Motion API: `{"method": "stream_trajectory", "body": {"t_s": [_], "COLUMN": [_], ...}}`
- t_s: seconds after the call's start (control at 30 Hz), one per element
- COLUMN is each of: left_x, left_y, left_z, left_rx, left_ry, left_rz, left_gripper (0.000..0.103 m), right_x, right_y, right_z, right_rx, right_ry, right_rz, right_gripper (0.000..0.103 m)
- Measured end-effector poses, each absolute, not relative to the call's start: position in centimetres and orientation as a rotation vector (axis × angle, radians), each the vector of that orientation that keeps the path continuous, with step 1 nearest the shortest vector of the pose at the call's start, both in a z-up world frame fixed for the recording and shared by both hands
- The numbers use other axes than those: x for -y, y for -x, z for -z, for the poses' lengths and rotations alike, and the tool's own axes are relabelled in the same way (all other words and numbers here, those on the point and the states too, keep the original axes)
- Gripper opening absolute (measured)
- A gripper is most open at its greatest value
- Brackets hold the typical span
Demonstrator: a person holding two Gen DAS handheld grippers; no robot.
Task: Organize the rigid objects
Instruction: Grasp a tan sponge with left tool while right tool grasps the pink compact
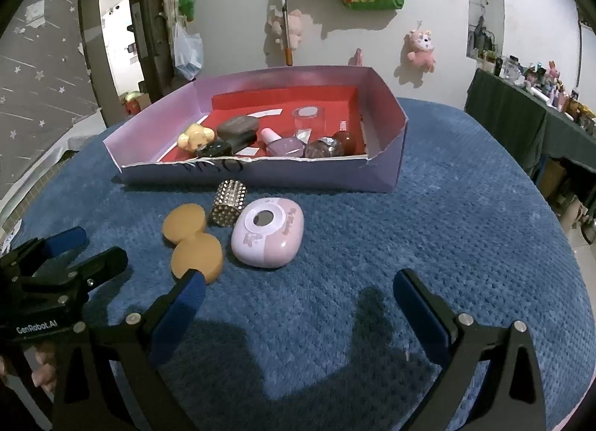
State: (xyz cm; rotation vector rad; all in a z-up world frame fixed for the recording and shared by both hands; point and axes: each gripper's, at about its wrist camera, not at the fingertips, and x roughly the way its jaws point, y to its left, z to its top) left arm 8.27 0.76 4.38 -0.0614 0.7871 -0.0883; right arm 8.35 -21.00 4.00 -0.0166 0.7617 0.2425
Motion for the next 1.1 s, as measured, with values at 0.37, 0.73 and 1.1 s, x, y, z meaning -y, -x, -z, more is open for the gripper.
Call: {"method": "stream_trajectory", "body": {"t_s": [0.37,0.73,1.1], "left_x": [-0.9,0.7,2.5], "left_y": [-10.6,-13.4,-14.5], "left_z": [-5.9,-6.2,-5.8], "left_rx": [-0.832,-0.890,-0.930], "left_ry": [0.060,-0.025,-0.092], "left_rz": [0.168,0.242,0.334], "left_gripper": [0.098,0.098,0.098], "right_x": [20.6,19.9,21.6], "right_y": [-11.0,-13.5,-13.4], "right_z": [-4.7,-3.9,-3.6], "right_rx": [-0.807,-0.875,-0.911], "right_ry": [0.014,0.068,0.062], "right_rz": [-0.272,-0.270,-0.295], "right_gripper": [0.103,0.103,0.103]}}
